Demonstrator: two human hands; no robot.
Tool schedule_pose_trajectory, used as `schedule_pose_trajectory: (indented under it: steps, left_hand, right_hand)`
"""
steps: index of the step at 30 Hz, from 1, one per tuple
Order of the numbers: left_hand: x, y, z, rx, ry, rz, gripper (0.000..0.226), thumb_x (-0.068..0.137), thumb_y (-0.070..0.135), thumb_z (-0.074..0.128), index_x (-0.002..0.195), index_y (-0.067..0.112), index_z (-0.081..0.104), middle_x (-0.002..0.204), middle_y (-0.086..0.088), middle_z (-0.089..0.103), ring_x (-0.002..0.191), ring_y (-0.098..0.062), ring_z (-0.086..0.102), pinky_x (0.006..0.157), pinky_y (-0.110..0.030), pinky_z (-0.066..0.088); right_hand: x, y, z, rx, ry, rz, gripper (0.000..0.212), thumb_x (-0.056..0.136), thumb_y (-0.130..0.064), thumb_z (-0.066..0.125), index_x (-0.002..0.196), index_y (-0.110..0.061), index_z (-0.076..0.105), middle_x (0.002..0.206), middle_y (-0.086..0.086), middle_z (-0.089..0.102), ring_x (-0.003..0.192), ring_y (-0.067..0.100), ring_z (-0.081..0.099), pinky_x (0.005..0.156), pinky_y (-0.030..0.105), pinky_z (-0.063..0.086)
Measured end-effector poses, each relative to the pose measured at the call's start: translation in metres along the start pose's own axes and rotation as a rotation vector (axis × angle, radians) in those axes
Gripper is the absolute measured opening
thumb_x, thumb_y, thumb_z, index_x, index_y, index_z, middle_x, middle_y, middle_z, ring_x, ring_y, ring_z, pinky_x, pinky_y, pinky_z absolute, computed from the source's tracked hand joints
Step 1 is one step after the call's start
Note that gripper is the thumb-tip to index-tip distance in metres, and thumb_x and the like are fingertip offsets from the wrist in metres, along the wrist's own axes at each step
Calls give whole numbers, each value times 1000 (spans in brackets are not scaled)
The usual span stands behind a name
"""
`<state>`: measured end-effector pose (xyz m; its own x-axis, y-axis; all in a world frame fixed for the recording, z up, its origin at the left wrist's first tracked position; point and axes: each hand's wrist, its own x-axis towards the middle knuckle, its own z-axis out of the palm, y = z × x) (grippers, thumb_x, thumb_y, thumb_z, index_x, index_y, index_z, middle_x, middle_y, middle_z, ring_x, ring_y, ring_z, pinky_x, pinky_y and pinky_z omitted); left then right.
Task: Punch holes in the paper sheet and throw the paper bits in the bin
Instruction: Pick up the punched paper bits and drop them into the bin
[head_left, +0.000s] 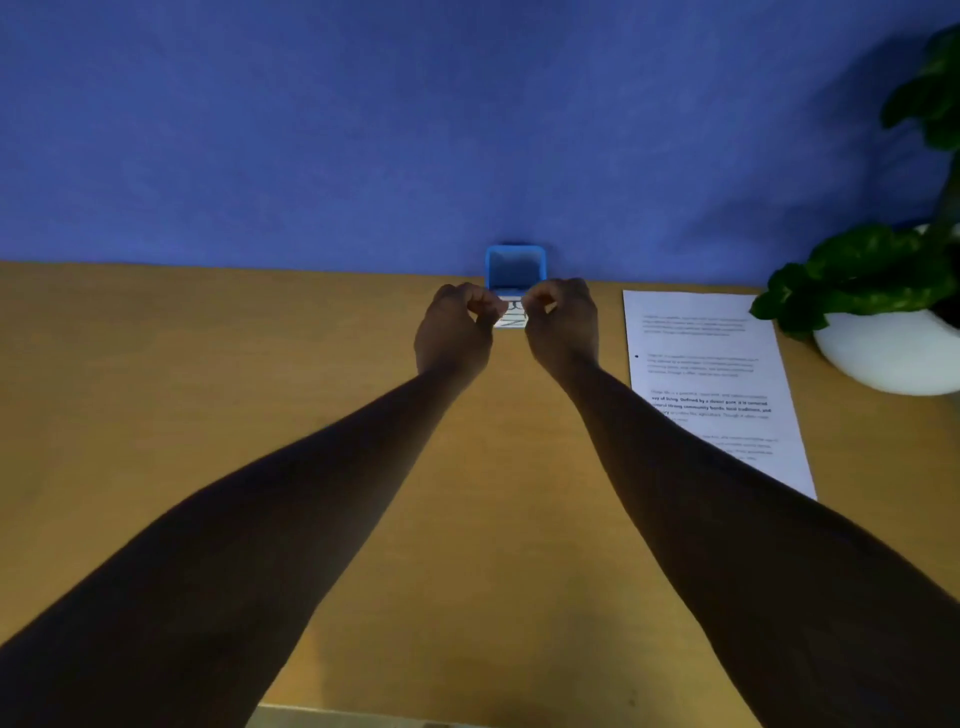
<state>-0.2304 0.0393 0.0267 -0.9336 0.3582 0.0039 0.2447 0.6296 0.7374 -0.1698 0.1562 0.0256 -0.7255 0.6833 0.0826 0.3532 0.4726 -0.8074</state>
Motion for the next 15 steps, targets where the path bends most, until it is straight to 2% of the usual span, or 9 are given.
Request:
schedule_pose_trajectory:
  steps: [5, 10, 13, 15]
  left_hand:
    - [45, 16, 1, 8, 0, 25, 11, 90, 35, 66, 96, 27, 70, 107, 3, 67, 95, -14, 64, 77, -29, 48]
    - [74, 19, 5, 46, -38, 1, 14, 88, 40, 67, 94, 30, 74, 106, 8, 67, 96, -12, 64, 77, -30, 49]
    - [86, 19, 7, 93, -65, -7, 16, 87, 39, 67, 93, 29, 78, 99, 10, 71, 93, -12, 66, 73, -27, 47]
    - [91, 20, 8, 139, -107, -16, 20, 90, 38, 64, 95, 27, 80, 101, 7, 76, 93, -14, 69, 75, -30, 54]
  right_hand:
    - [43, -12, -4, -77, -23, -13, 16, 90, -14, 60, 99, -6, 71, 112, 15, 58, 99, 27, 61, 79, 27, 46]
    - [75, -17, -4, -262, -143, 15, 23, 94, -18, 53, 106, -15, 71, 119, 13, 57, 112, 29, 54, 88, 32, 46]
    - [84, -16, -1, -512, -254, -9, 29, 96, -16, 44, 116, -11, 65, 122, 17, 53, 114, 34, 47, 77, 28, 38]
    - [88, -13, 1, -545, -306, -1, 28, 96, -16, 44, 116, -11, 64, 124, 16, 51, 118, 34, 44, 72, 27, 36]
